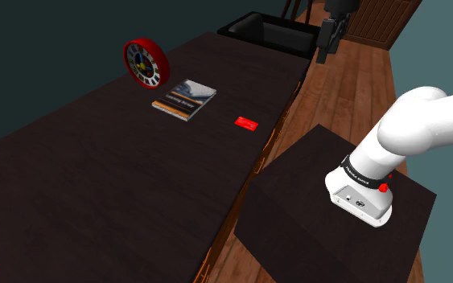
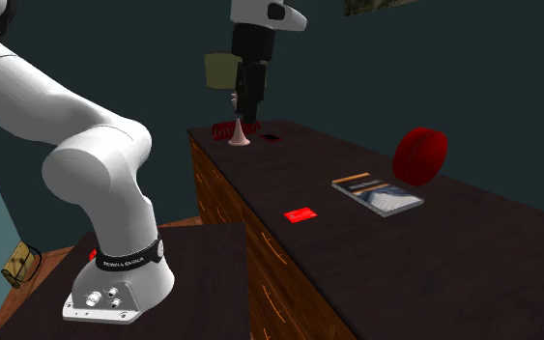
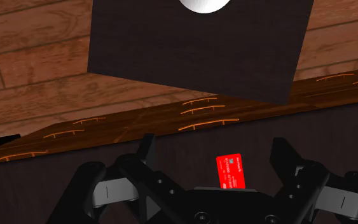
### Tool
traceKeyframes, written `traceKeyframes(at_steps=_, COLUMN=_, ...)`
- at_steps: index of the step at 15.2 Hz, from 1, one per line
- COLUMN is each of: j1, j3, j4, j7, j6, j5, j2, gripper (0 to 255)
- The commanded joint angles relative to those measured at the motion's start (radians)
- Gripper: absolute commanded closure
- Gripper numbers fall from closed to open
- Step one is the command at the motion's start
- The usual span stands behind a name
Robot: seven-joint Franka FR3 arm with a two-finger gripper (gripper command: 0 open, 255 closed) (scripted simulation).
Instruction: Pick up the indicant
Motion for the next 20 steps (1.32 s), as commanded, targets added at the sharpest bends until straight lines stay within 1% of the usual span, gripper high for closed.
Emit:
traceKeyframes(at_steps=1, j1=0.000, j3=0.000, j4=0.000, j7=0.000, j6=0.000, j5=0.000, j2=0.000, gripper=0)
traceKeyframes(at_steps=7, j1=0.036, j3=0.014, j4=-0.254, j7=-0.024, j6=0.346, j5=0.045, j2=-0.078, gripper=0)
traceKeyframes(at_steps=10, j1=0.060, j3=0.025, j4=-0.361, j7=-0.038, j6=0.540, j5=0.071, j2=-0.076, gripper=0)
traceKeyframes(at_steps=12, j1=0.077, j3=0.034, j4=-0.423, j7=-0.049, j6=0.681, j5=0.092, j2=-0.053, gripper=0)
traceKeyframes(at_steps=16, j1=0.121, j3=0.049, j4=-0.515, j7=-0.076, j6=0.999, j5=0.139, j2=0.058, gripper=0)
traceKeyframes(at_steps=18, j1=0.150, j3=0.050, j4=-0.542, j7=-0.096, j6=1.175, j5=0.167, j2=0.151, gripper=0)
traceKeyframes(at_steps=20, j1=0.190, j3=0.041, j4=-0.553, j7=-0.122, j6=1.360, j5=0.199, j2=0.267, gripper=0)
